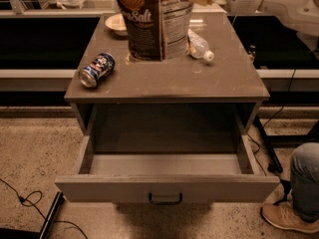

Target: Pick brown chip bag from top drawer and place on counter

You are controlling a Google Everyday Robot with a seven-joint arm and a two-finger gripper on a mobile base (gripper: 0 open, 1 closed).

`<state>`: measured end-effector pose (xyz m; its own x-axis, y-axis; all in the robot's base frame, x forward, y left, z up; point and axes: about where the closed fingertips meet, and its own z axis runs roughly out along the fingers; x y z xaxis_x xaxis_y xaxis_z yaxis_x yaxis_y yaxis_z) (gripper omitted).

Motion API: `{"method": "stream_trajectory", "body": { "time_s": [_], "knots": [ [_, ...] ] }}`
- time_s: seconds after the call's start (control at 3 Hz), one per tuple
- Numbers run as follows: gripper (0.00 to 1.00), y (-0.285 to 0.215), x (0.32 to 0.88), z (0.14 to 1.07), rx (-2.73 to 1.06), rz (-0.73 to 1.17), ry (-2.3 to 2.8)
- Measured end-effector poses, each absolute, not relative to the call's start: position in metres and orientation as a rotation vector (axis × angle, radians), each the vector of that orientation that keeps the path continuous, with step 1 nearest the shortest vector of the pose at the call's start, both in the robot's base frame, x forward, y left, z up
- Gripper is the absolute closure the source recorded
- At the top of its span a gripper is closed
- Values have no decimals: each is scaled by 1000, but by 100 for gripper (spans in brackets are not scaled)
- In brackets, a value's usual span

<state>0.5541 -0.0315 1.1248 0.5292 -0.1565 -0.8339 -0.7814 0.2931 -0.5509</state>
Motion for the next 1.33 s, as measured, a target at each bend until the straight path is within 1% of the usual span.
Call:
{"method": "stream_trajectory", "body": {
  "time_s": [0.33,0.67,1.0,1.33],
  "knots": [
    [100,-52,603,1090,-1162,486,994],
    [100,-66,636,1069,-1173,382,978],
    [100,-72,656,1051,-1225,285,938],
    [100,-72,656,1051,-1225,285,938]
  ]
}}
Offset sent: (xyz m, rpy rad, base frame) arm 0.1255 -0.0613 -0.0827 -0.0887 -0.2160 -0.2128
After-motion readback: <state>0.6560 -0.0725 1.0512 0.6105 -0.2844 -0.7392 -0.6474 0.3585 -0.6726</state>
